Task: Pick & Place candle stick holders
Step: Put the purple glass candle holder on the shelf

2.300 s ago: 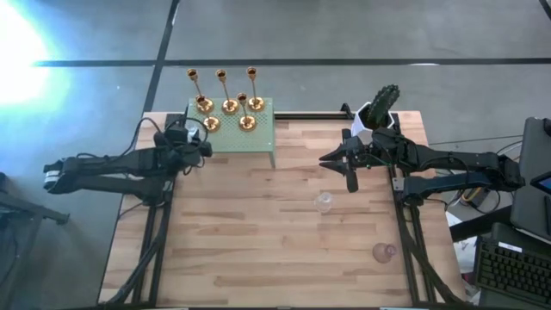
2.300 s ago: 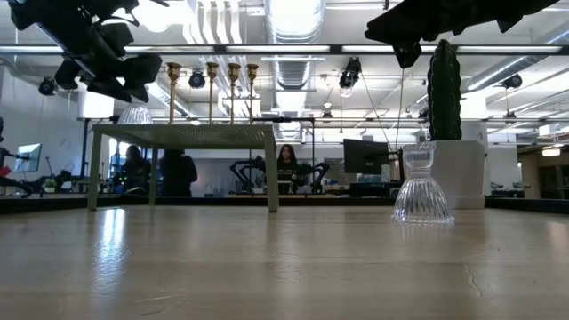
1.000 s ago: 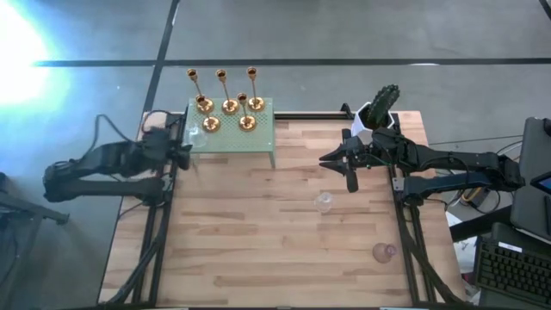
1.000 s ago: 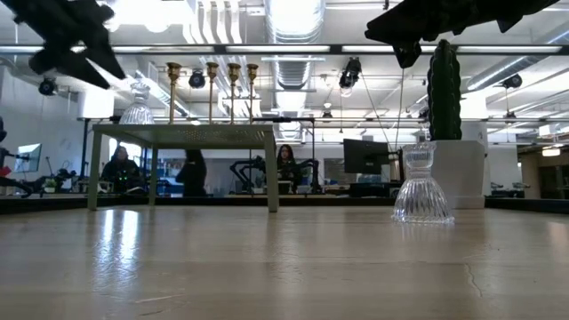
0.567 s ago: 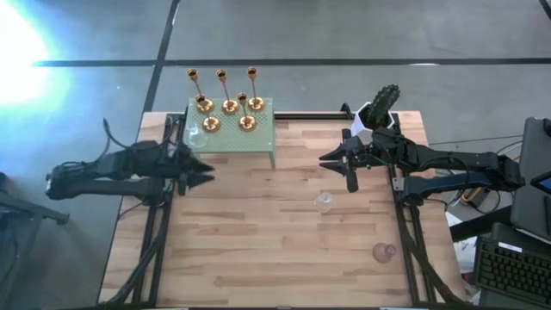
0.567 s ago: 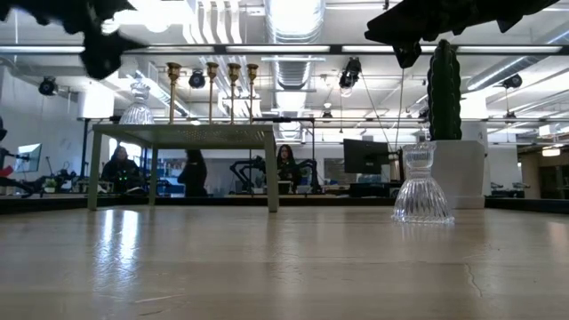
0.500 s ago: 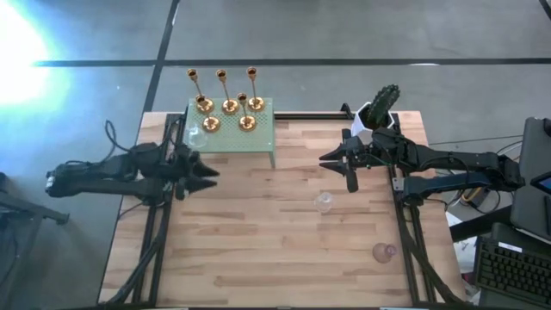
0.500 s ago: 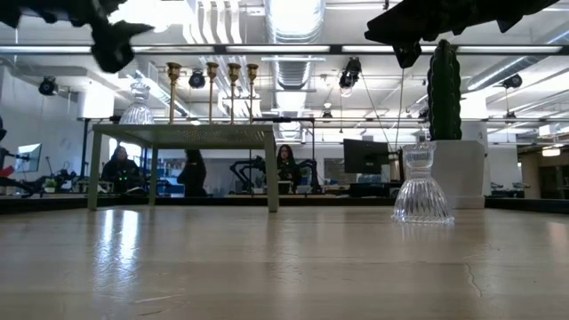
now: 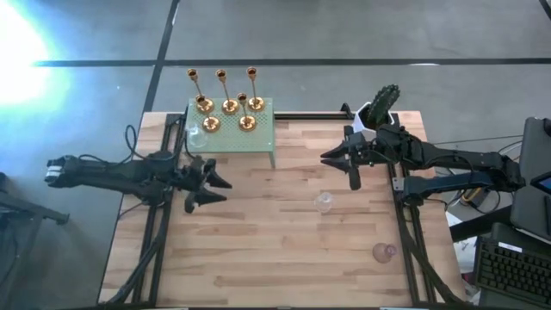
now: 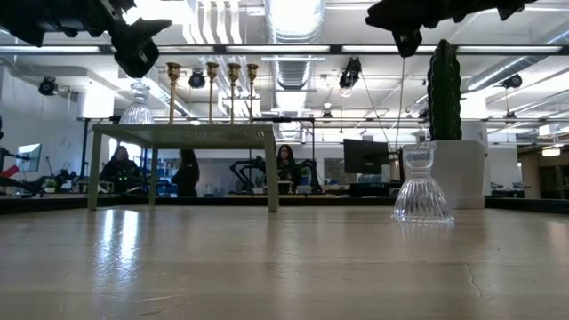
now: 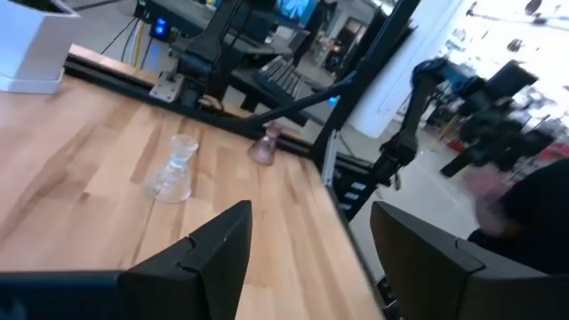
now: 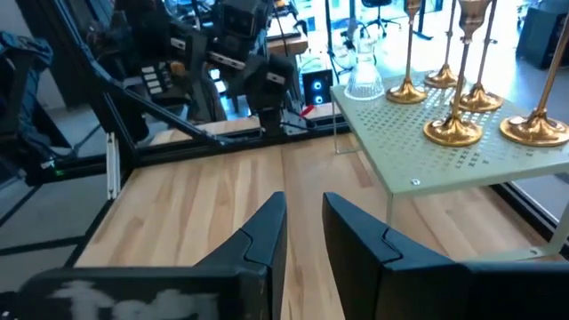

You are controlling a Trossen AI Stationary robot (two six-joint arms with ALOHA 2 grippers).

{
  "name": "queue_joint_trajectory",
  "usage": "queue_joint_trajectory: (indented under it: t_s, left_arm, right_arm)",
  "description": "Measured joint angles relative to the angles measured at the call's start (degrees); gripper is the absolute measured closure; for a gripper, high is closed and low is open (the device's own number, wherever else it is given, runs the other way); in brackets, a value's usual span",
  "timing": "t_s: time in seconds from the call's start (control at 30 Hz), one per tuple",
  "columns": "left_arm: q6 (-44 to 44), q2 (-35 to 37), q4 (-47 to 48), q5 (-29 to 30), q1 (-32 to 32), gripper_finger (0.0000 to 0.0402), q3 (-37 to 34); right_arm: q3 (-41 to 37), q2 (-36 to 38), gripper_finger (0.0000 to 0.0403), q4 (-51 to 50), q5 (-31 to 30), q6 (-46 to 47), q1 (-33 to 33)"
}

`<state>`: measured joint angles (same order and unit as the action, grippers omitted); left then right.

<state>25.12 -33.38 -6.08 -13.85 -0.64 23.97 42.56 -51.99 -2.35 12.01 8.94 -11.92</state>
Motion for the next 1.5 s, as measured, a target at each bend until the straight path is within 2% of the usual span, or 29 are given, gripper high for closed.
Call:
queue_joint_trajectory:
  t_s: [0.43, 0.63, 0.73, 0.77, 0.83, 0.93, 1.13, 1.23, 1.3, 1.4, 1.5]
  left_arm:
    - [-0.8, -1.1, 0.1, 1.9, 0.1, 0.0168, 0.0]
    - [-0.7, -1.1, 0.1, 2.1, 0.1, 0.0168, 0.0]
    - [-0.7, -1.1, 0.1, 2.1, 0.1, 0.0168, -0.1]
    - [-0.7, -1.1, 0.1, 2.1, 0.1, 0.0168, -0.2]
    - [-0.7, -1.1, 0.1, 2.1, 0.1, 0.0168, -0.4]
    - [-0.7, -1.1, 0.2, 2.1, 0.1, 0.0168, -0.7]
    - [-0.7, -1.3, 0.7, 2.1, 0.1, 0.0168, -0.9]
    - [-0.7, -1.3, 0.6, 2.1, 0.1, 0.0168, -0.9]
    - [-0.7, -1.3, 0.6, 2.1, 0.1, 0.0168, -0.9]
    - [-0.7, -1.3, 0.6, 2.1, 0.1, 0.0168, -0.9]
    - [-0.7, -1.3, 0.6, 2.1, 0.1, 0.0168, -0.9]
  right_arm:
    - [0.3, -0.3, 0.0317, -0.2, 0.0, 0.0, 0.0]
    - [0.3, -1.7, 0.0315, 6.5, -0.2, 0.0, 0.0]
    - [0.3, -2.1, 0.0319, 7.3, 0.4, 3.8, 0.0]
    - [0.4, -2.2, 0.0322, 6.4, 2.4, 4.3, 0.0]
    - [1.2, -2.2, 0.0326, 0.2, 8.4, 4.9, 0.0]
    - [3.6, -2.2, 0.0336, -12.0, 8.5, 8.2, 3.3]
    - [11.1, -2.2, 0.0355, -35.6, -12.0, 13.3, 17.3]
    - [15.8, -2.2, 0.0363, -49.4, -21.5, 21.5, 24.5]
    - [18.2, -2.2, 0.0367, -57.4, -24.2, 29.2, 28.7]
    - [19.9, -2.1, 0.0369, -66.9, -24.2, 40.6, 34.2]
    - [19.6, -2.2, 0.0369, -70.8, -22.5, 47.5, 39.6]
